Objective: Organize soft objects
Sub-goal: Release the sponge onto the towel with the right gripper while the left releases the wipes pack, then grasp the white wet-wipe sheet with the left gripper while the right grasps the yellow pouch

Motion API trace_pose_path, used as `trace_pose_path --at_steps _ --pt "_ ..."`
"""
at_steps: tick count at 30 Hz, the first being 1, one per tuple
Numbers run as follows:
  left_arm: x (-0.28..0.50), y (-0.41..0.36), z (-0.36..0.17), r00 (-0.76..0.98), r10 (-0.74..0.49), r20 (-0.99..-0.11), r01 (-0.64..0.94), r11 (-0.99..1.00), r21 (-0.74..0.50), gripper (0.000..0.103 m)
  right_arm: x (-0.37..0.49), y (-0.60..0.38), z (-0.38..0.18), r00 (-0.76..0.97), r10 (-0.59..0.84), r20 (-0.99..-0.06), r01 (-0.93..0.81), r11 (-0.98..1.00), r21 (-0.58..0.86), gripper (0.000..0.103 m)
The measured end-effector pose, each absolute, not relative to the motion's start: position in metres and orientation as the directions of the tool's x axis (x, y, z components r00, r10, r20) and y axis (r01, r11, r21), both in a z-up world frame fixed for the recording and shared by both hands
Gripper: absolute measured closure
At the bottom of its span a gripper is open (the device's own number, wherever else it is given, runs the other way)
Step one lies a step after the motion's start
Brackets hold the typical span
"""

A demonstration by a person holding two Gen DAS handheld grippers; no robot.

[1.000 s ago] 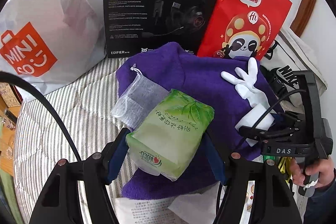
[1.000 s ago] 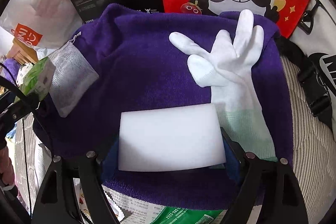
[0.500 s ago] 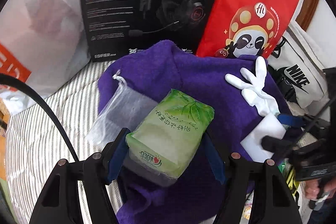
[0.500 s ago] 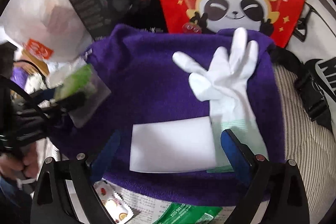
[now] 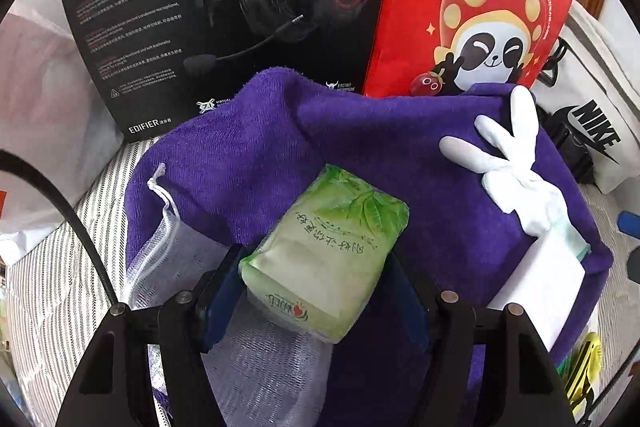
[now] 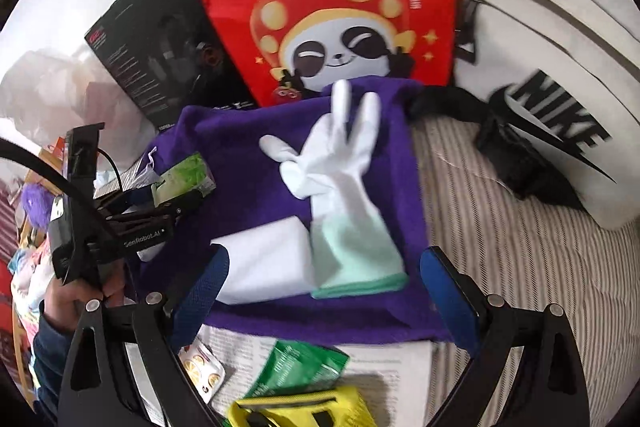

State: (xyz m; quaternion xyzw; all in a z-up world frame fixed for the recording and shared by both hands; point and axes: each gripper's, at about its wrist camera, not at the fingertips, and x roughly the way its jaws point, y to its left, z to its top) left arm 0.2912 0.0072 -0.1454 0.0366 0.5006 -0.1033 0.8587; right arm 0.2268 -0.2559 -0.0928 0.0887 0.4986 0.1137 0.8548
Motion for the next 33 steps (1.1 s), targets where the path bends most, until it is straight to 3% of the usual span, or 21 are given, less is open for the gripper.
trace_pose_path --at_steps 8,11,22,33 --pt "0.295 -0.004 -0.151 0.436 -0.088 -0.896 0.251 0.968 0.027 0.031 0.209 -0.274 -0.098 0.471 0.291 -0.833 -0.068 0.953 0.295 0.007" --pt "0.296 -0.009 -0.151 0.422 -0.078 -0.903 0.265 0.963 0.04 0.019 0.205 -0.276 -0.099 0.461 0.29 -0.839 -0.064 0.953 0.295 0.007" --pt "0.27 -0.019 -0.148 0.386 -0.064 -0.92 0.291 0.955 0.055 0.018 0.18 -0.279 -0.081 0.491 0.286 -0.823 -0.087 0.956 0.28 0.007" --pt "0.207 -0.014 -0.094 0.455 -0.118 -0.883 0.313 0.949 0.034 0.018 0.141 -0.269 -0.068 0.504 0.271 -0.82 -0.126 0.962 0.24 0.007"
